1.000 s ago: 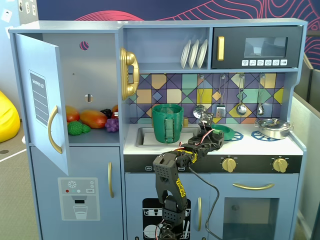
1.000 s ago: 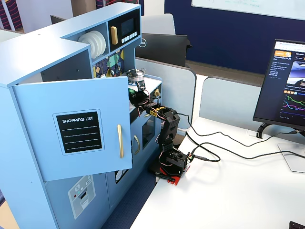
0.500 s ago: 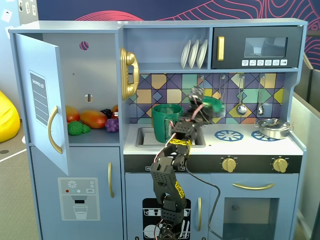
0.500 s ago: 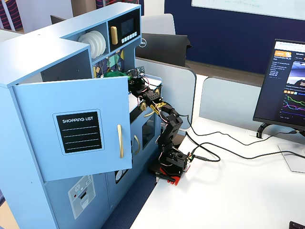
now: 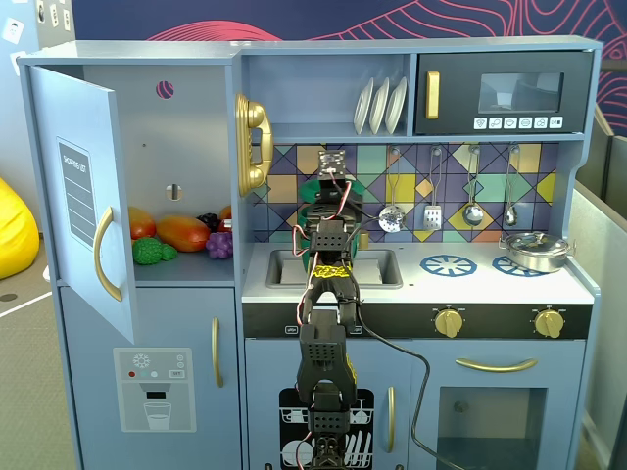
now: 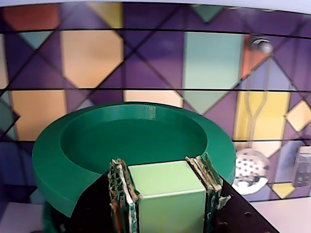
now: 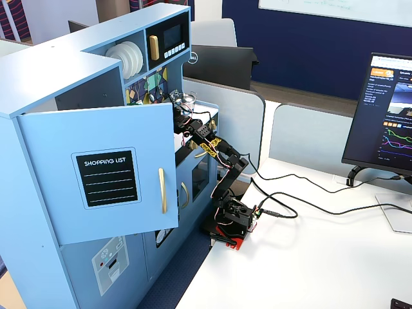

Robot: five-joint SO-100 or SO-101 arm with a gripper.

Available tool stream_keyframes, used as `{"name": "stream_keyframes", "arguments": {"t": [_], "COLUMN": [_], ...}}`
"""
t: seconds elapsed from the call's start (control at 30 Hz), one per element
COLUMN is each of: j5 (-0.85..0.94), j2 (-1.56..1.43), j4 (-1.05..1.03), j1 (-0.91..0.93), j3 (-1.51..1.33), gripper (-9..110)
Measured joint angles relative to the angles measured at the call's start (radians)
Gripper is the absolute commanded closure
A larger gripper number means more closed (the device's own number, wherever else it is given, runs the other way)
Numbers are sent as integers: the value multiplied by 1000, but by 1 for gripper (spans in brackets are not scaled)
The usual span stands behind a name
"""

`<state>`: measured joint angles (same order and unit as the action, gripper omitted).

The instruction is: Pick up the lid from the counter and put it on the green recipient

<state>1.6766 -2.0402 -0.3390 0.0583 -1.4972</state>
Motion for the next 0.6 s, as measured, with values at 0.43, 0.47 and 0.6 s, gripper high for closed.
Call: {"name": "stream_keyframes", "arguments": {"t": [0.43, 0.47, 0.6], "j5": [3, 3, 3], "j2": [-6, -6, -18], "j4": [0, 0, 0], "j1": [-6, -6, -6], "j3": [-54, -63, -95], "gripper": [101, 101, 101]}}
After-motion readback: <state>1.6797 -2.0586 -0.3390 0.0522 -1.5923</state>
